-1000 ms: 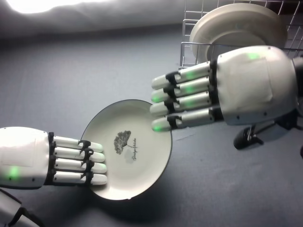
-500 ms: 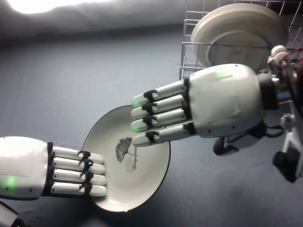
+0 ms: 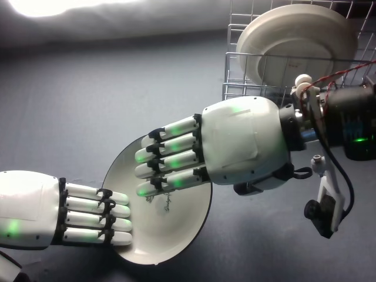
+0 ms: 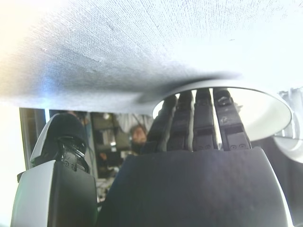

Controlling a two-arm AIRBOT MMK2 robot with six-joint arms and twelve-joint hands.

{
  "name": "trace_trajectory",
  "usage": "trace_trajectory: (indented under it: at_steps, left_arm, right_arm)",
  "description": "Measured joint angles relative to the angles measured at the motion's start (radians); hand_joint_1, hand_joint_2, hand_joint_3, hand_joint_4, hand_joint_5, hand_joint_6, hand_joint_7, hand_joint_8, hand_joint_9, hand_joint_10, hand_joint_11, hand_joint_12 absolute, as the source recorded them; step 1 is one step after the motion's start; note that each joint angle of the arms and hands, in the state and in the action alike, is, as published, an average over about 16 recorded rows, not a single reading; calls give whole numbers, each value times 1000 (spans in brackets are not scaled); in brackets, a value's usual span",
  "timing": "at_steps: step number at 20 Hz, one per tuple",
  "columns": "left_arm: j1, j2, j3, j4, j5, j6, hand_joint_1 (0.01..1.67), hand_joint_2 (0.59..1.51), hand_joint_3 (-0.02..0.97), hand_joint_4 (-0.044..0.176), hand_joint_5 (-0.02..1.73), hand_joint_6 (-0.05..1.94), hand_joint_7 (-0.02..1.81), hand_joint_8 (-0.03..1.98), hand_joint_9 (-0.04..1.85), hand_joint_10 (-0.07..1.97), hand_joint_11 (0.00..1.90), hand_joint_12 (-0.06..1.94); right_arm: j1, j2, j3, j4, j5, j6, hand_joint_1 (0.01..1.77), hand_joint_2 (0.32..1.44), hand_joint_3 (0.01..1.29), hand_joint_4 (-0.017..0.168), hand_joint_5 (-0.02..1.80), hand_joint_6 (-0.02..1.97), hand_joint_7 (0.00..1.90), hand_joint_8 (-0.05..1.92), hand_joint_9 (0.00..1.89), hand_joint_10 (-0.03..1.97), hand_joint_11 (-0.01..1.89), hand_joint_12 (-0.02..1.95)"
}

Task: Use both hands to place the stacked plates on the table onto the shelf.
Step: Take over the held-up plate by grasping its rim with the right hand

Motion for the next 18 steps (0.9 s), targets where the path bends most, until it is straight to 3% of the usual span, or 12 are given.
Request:
trace_trajectory:
  at_steps: [9,18]
  left_arm:
    - [0,-2,0,2,-2,-1,21,1182,10,-13,-17,-37,-1,-23,-18,-24,11,-42]
    - [0,-4,1,2,-3,-1,22,1182,10,-13,-16,-37,-1,-23,-16,-24,10,-42]
  right_arm:
    - [-10,-45,-15,41,-59,-1,1253,910,13,5,44,15,28,15,27,14,16,403]
    - [-36,-55,-43,72,-95,-1,1235,953,13,5,207,15,181,15,166,24,13,769]
